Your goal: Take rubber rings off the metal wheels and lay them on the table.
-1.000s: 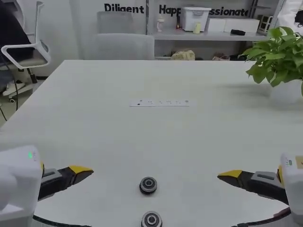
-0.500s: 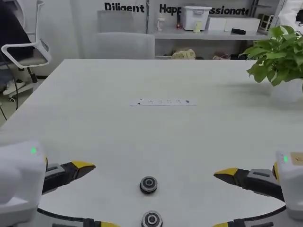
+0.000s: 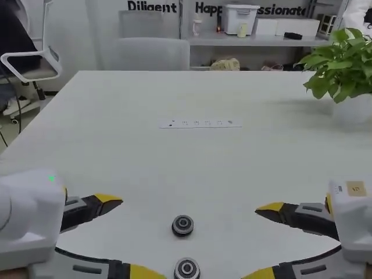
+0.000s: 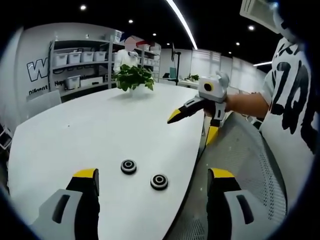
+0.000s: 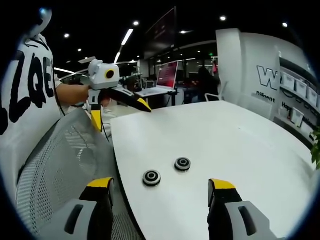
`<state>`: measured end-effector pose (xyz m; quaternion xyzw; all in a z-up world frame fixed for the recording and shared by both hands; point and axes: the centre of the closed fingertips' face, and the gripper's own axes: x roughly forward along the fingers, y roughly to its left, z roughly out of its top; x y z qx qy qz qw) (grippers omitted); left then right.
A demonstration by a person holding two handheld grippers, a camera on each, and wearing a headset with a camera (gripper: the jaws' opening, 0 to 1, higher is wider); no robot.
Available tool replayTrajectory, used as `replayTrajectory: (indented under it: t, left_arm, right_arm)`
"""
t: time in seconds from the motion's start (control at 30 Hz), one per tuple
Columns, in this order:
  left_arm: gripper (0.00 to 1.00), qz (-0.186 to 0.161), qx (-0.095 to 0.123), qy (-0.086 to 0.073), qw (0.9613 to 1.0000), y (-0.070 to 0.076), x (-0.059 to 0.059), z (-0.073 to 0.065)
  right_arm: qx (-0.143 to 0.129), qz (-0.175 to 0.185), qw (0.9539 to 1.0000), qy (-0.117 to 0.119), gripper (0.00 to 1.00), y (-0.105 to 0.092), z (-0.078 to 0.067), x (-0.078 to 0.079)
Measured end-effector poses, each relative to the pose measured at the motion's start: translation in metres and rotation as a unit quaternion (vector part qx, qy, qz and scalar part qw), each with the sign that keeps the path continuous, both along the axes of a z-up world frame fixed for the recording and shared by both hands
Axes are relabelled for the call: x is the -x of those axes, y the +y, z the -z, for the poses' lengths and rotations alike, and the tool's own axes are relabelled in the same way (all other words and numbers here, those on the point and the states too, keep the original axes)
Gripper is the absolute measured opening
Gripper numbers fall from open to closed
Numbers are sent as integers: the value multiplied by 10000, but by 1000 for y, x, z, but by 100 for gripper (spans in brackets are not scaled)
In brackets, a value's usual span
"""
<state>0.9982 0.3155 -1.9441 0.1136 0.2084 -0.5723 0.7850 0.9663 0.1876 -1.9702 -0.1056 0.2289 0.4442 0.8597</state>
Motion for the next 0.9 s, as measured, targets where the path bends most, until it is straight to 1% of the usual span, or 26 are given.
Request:
replayTrajectory:
  t: [0.13, 0.5, 0.8, 0.9]
  left_arm:
    - [87, 26, -20, 6, 10000, -1, -1, 3]
    - [87, 51, -112, 41, 9999, -1, -4, 11]
    - [86, 98, -158, 87, 9998, -3, -6, 17]
    - [86, 113, -178, 98, 9997, -3, -6, 18]
  right_arm:
    - [14, -35, 10000, -7, 76, 2, 1, -2]
    - [9, -124, 9999, 89, 76, 8, 8, -5]
    - [107, -159, 9997, 172, 76, 5, 16, -7]
    - [116, -169, 9996, 181, 75, 4, 17, -8]
